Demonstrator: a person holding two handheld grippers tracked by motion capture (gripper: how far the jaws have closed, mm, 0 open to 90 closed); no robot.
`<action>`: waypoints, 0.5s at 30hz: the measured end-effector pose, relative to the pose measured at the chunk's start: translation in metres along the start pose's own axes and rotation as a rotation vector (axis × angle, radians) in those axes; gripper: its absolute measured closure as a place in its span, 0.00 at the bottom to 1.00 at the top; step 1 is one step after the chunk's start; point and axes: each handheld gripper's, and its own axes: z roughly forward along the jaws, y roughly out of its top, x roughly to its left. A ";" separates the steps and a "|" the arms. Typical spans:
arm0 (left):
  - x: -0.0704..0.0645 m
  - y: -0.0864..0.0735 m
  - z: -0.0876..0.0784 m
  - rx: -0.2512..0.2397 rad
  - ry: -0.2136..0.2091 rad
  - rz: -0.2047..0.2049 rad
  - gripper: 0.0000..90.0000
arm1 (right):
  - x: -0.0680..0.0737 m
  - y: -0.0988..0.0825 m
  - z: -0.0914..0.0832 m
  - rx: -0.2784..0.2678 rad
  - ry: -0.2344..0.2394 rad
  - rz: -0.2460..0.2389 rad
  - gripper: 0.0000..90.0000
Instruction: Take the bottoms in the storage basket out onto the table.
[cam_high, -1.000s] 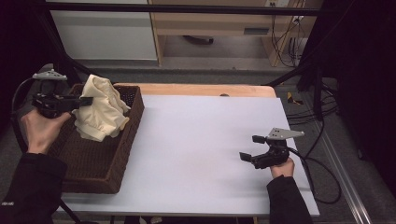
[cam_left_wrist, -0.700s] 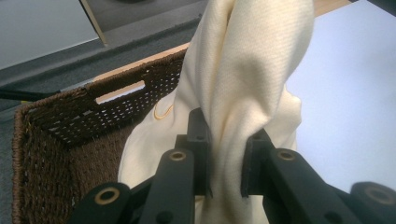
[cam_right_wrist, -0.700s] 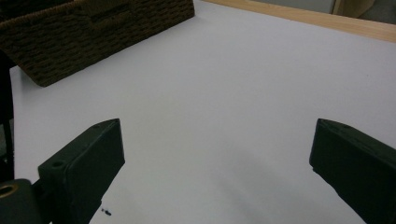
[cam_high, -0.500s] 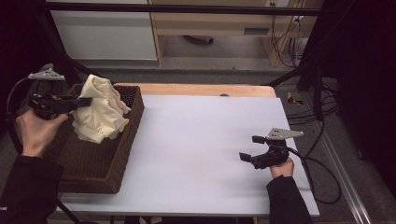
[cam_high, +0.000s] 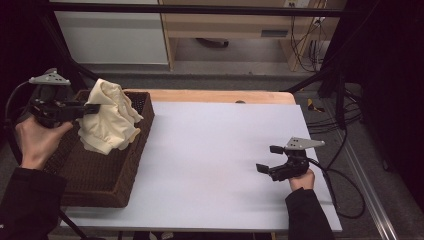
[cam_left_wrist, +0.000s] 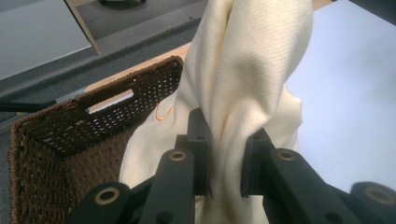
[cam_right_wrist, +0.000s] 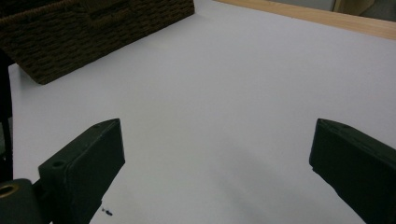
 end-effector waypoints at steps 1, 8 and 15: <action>0.000 0.000 -0.001 0.002 0.000 0.004 0.86 | 0.000 0.000 0.000 -0.002 0.000 0.001 0.04; -0.005 0.003 -0.005 -0.005 -0.007 0.017 0.86 | 0.000 0.000 0.000 0.001 -0.001 0.001 0.04; -0.011 0.007 -0.007 -0.007 -0.021 0.027 0.86 | 0.000 0.000 0.000 -0.003 0.000 0.003 0.04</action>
